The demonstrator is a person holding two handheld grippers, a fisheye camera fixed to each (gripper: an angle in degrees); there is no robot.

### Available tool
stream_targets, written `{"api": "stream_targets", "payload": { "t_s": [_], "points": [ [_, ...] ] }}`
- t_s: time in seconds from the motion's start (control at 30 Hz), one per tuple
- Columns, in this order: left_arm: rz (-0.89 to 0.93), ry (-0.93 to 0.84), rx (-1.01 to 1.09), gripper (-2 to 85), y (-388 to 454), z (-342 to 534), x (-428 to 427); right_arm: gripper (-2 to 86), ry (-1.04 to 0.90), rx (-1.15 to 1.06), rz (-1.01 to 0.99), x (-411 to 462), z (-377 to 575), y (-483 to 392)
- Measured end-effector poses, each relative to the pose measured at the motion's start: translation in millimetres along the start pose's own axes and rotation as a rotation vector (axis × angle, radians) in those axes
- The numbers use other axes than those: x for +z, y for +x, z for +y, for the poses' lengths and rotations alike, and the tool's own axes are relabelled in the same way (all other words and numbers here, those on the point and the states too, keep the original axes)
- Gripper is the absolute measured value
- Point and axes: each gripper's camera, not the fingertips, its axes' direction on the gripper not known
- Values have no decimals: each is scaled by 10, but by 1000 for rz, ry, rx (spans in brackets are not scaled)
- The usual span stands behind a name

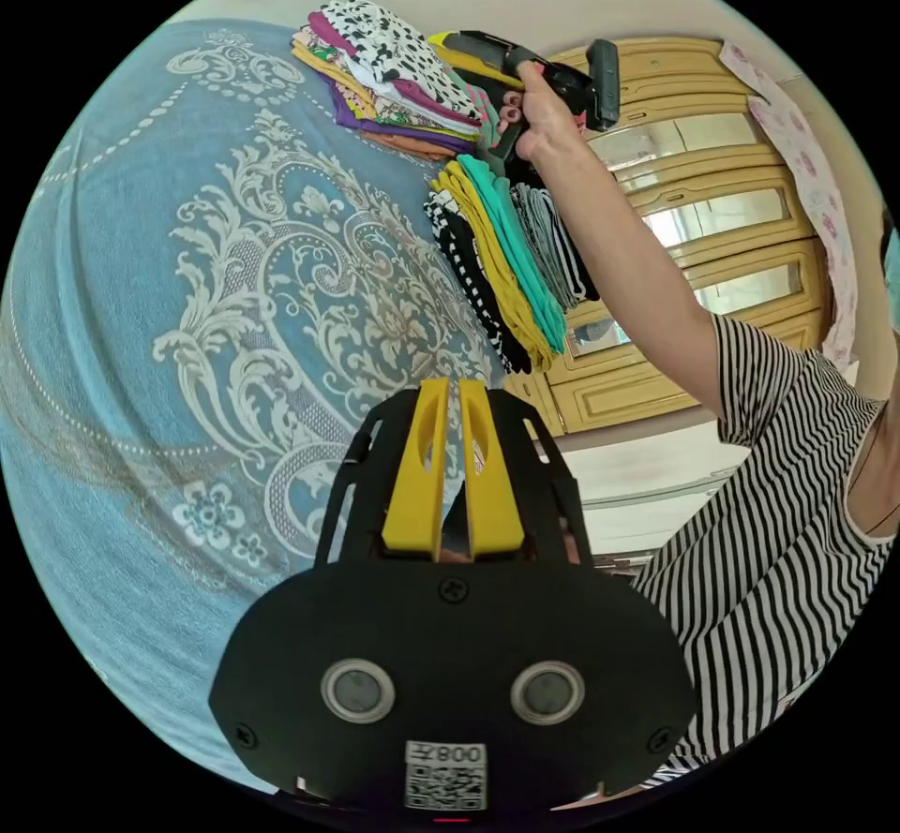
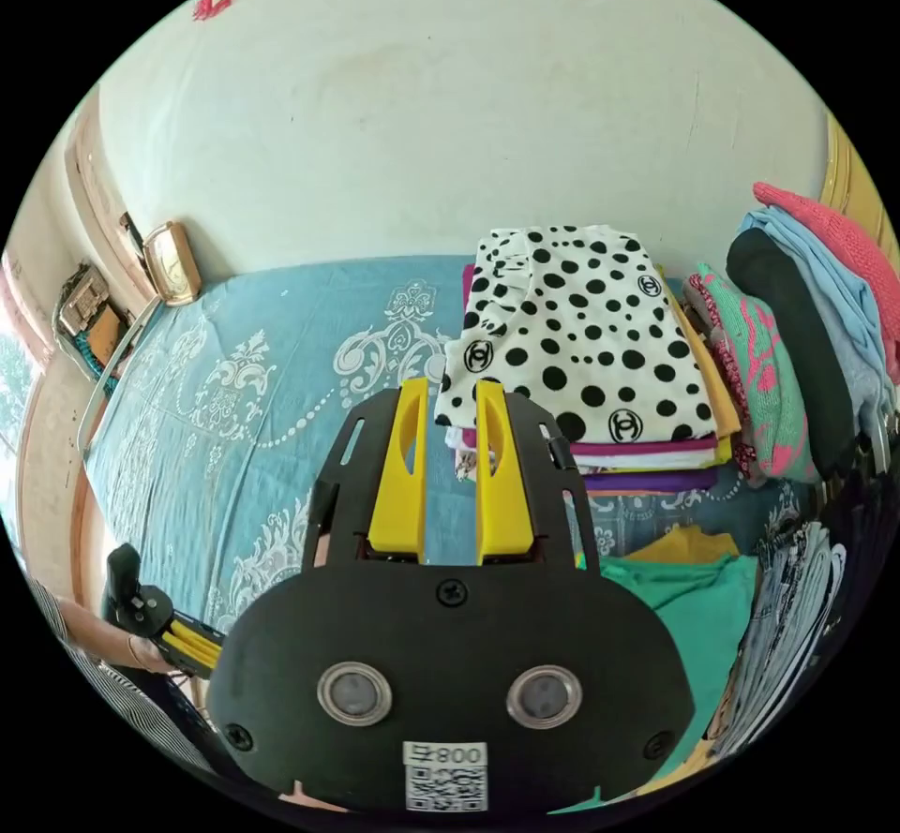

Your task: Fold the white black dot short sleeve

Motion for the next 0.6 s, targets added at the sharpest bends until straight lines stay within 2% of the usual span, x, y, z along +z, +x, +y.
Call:
{"api": "stream_targets", "payload": {
  "t_s": [0.33,0.6],
  "points": [
    [36,16,-3,18,-641,582,-493,91,-40,18,176,989,-1581,-117],
    [93,-35,5,10,-948,933,-718,71,-128,-55,319,1668,-2255,-369]
  ]
}}
